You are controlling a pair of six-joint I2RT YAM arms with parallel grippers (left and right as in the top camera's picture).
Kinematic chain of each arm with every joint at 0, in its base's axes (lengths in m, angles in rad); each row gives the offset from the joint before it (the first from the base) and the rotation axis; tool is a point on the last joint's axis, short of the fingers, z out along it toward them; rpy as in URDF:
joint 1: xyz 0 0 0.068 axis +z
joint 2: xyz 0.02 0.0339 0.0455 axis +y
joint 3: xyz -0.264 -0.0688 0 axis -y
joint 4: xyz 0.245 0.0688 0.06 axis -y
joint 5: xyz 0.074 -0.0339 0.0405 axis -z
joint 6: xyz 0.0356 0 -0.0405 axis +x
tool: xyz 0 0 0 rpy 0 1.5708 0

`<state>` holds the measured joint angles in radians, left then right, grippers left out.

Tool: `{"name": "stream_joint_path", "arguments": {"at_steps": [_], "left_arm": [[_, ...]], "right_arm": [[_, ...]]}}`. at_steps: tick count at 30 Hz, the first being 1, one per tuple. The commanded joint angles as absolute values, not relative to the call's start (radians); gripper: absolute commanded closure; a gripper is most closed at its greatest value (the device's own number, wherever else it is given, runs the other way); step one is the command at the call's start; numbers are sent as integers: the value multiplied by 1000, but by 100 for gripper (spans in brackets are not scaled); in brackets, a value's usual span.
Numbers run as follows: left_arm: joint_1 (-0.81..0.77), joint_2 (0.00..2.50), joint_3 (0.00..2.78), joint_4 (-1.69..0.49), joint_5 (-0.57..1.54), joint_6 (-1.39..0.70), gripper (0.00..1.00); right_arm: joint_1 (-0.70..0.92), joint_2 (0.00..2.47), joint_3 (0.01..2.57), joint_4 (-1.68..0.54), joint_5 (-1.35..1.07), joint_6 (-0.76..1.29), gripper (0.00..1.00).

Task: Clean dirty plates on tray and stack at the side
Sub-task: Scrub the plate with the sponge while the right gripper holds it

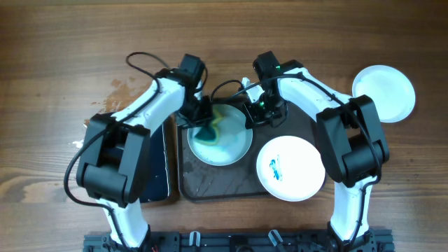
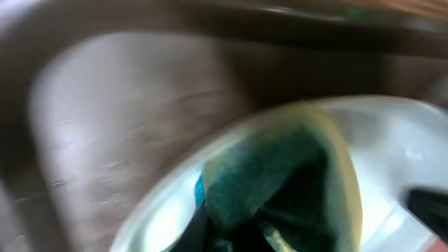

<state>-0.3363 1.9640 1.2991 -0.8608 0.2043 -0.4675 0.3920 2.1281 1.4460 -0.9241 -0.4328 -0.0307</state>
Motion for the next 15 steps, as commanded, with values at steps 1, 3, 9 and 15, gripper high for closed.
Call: {"name": "stream_joint_path", "arguments": {"at_steps": [1, 3, 9, 15], "left_arm": [[-281, 1979, 1298, -945, 20, -548, 96], [-284, 1979, 1298, -968, 23, -535, 96], [-385, 1979, 1298, -996, 241, -382, 96], [-478, 1978, 1298, -941, 439, -370, 96]], "right_arm": [[392, 2158, 1424, -928, -372, -52, 95], [392, 2158, 1424, -928, -369, -51, 96], [392, 2158, 1424, -928, -366, -50, 95], [392, 2158, 1424, -929, -363, -50, 95]]}}
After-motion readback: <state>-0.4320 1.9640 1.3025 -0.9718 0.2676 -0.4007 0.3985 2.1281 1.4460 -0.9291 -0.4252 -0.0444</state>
